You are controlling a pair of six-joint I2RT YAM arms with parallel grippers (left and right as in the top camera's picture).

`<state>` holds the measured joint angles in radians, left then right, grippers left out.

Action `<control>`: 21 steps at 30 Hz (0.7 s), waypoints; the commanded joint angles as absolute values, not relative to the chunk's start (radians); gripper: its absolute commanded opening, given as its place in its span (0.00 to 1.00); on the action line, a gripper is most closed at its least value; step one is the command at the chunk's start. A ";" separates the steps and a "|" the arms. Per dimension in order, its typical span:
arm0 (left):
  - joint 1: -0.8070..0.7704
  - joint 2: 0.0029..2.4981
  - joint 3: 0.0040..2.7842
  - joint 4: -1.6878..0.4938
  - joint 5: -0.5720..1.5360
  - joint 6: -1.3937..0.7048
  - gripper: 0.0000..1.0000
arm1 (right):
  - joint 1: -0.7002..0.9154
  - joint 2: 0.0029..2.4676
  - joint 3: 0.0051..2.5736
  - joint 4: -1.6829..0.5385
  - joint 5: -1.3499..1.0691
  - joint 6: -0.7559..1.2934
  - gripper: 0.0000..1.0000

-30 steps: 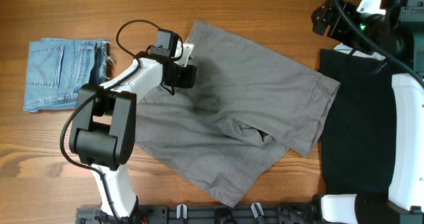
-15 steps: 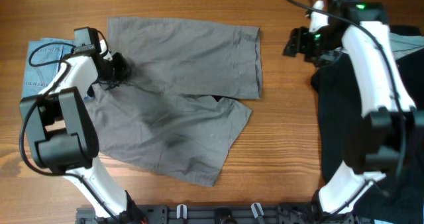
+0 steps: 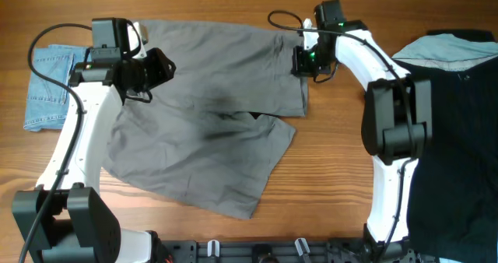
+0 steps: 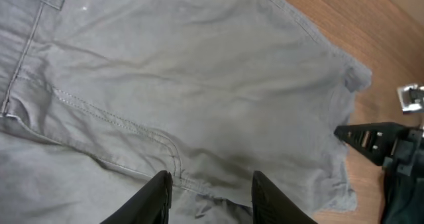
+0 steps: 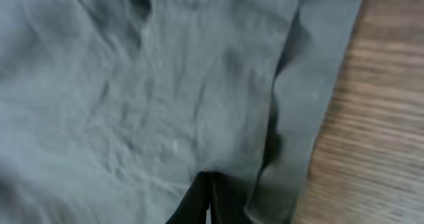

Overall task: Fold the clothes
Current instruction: 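Pull the shorts' waist and leg corners apart with both grippers to flatten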

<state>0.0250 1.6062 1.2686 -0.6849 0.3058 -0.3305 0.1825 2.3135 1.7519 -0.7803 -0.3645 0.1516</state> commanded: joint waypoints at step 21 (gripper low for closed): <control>0.054 1.533 1.270 -0.767 0.221 -0.212 0.55 | 0.051 1.956 1.755 -1.300 -0.433 0.070 0.61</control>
<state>0.0288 1.5936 1.2686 -0.7639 0.2592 -0.2428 0.0021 1.9186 1.8091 -1.1923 -0.5129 0.1825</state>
